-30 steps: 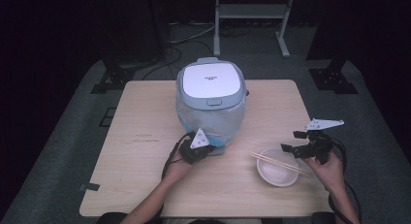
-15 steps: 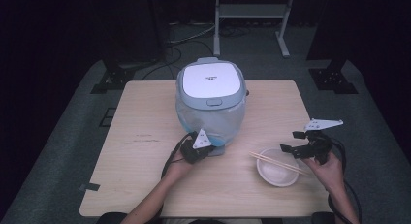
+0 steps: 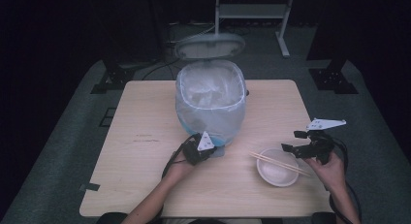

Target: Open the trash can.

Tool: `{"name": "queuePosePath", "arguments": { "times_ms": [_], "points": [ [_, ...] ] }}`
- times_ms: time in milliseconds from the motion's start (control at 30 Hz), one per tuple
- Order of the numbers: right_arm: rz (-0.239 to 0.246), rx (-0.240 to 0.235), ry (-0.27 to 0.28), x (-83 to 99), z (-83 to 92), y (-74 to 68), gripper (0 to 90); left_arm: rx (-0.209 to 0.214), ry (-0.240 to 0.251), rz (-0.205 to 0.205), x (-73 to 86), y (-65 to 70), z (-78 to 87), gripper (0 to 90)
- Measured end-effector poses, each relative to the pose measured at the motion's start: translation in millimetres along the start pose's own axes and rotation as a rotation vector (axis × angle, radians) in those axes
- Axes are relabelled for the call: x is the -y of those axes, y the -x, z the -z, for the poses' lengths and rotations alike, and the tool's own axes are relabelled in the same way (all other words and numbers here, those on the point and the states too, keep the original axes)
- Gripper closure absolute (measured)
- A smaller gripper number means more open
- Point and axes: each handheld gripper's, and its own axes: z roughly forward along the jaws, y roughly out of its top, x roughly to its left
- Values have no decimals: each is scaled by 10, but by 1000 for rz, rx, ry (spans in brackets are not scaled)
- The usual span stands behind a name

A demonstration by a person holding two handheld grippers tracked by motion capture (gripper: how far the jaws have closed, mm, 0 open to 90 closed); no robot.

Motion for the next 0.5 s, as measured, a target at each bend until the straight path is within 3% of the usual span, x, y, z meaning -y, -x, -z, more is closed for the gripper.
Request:
{"name": "queuePosePath", "arguments": {
  "times_ms": [133,267,500],
  "points": [
    [9,-21,-10,-15,28,-32,174,11,8,19,11,-16,0,900],
    [4,-81,-17,-46,53,-60,174,8,6,15,4,-9,-2,900],
    [79,-139,-75,-77,59,-217,174,3,17,19,19,-4,-3,900]
  ]
}}
